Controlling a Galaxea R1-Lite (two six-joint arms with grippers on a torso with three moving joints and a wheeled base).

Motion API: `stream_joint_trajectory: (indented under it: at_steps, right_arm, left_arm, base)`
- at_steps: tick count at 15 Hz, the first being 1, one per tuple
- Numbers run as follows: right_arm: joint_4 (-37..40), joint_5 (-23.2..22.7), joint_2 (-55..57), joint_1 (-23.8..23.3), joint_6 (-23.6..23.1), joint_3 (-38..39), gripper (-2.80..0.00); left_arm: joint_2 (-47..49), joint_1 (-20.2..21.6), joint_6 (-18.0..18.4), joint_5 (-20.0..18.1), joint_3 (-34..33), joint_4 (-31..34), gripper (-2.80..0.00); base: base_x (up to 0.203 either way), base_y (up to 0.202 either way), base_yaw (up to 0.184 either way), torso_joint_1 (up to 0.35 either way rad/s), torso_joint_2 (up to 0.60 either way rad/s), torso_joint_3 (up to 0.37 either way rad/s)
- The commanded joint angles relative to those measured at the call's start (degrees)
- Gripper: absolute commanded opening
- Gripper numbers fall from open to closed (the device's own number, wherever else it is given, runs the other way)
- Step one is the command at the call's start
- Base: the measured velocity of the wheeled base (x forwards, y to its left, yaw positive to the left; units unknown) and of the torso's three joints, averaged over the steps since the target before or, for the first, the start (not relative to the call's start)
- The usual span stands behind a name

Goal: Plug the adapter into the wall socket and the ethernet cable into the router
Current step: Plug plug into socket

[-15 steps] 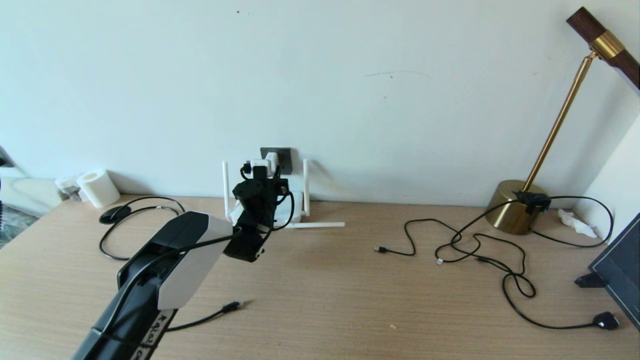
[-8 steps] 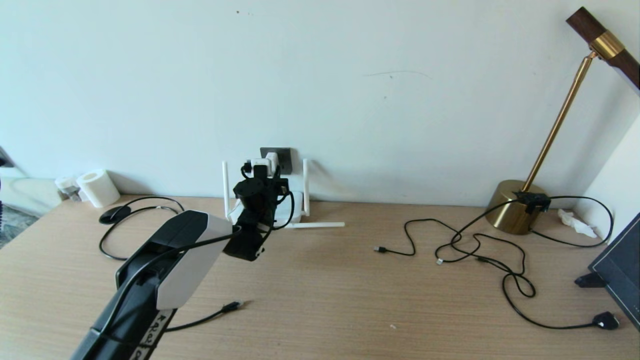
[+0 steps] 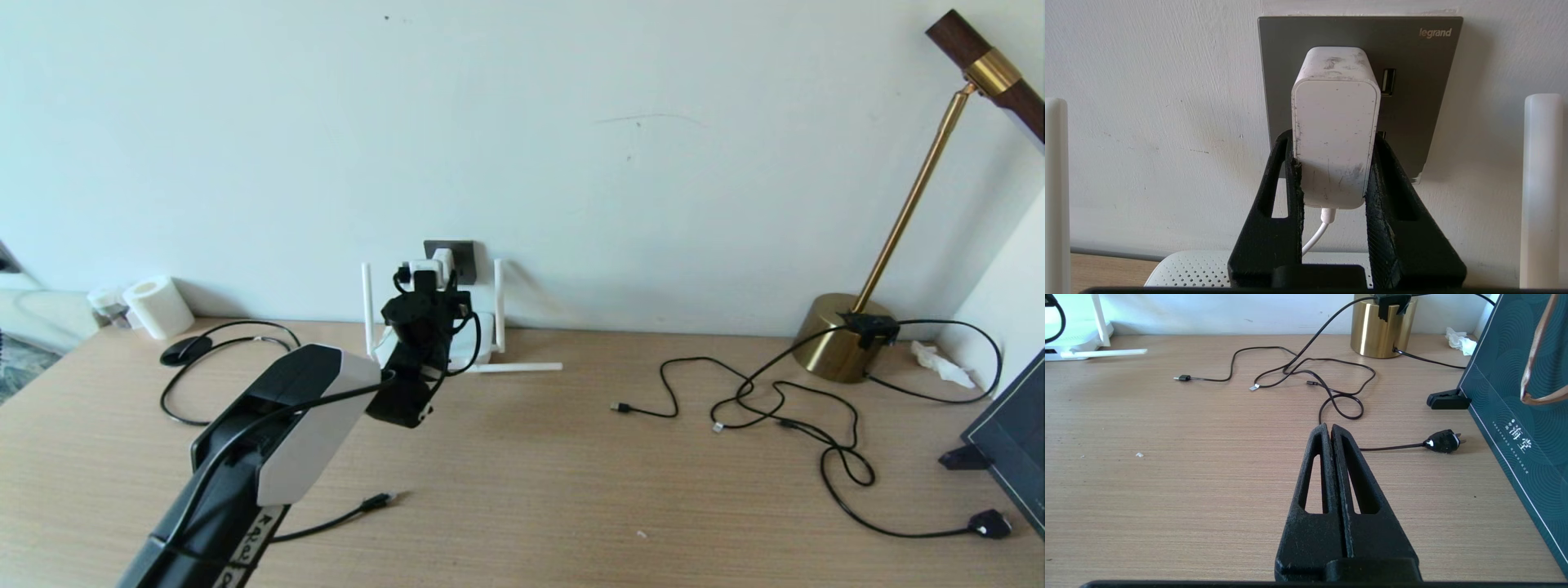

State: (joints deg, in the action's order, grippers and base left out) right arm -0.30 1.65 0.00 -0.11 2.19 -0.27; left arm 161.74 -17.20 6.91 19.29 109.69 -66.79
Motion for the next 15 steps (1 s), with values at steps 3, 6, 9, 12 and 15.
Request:
stream_joint_trajectory:
  at_steps: [3, 6, 9, 12, 15]
  right_arm:
    - [-0.05, 0.02, 0.03, -0.07, 0.0, 0.0, -2.8]
    - [-0.05, 0.02, 0.0, -0.06, 0.0, 0.0, -2.8]
    - [-0.05, 0.02, 0.02, -0.02, 0.0, 0.0, -2.8]
    - [-0.05, 0.02, 0.08, 0.02, 0.0, 0.0, -2.8]
    - [-0.05, 0.02, 0.0, -0.04, 0.0, 0.0, -2.8]
  left_arm:
    - [-0.33, -0.11, 0.03, 0.14, -1.76, -1.06, -2.8]
    - [-0.29, -0.11, 0.03, 0.14, -1.76, -1.06, -2.8]
    - [-0.38, -0.11, 0.03, 0.14, -1.5, -0.54, -2.8]
    - [-0.64, -0.03, 0.03, 0.06, -1.32, 1.16, -2.8]
    - [-0.55, 0.15, -0.03, 0.05, -0.55, 2.69, -2.8]
  base:
    - [0.0, 0.0, 0.0, 0.0, 0.0, 0.0]
    - [0.0, 0.0, 0.0, 0.0, 0.0, 0.0]
    - [0.0, 0.0, 0.0, 0.0, 0.0, 0.0]
    - [0.0, 0.0, 0.0, 0.0, 0.0, 0.0]
    - [0.0, 0.0, 0.0, 0.0, 0.0, 0.0]
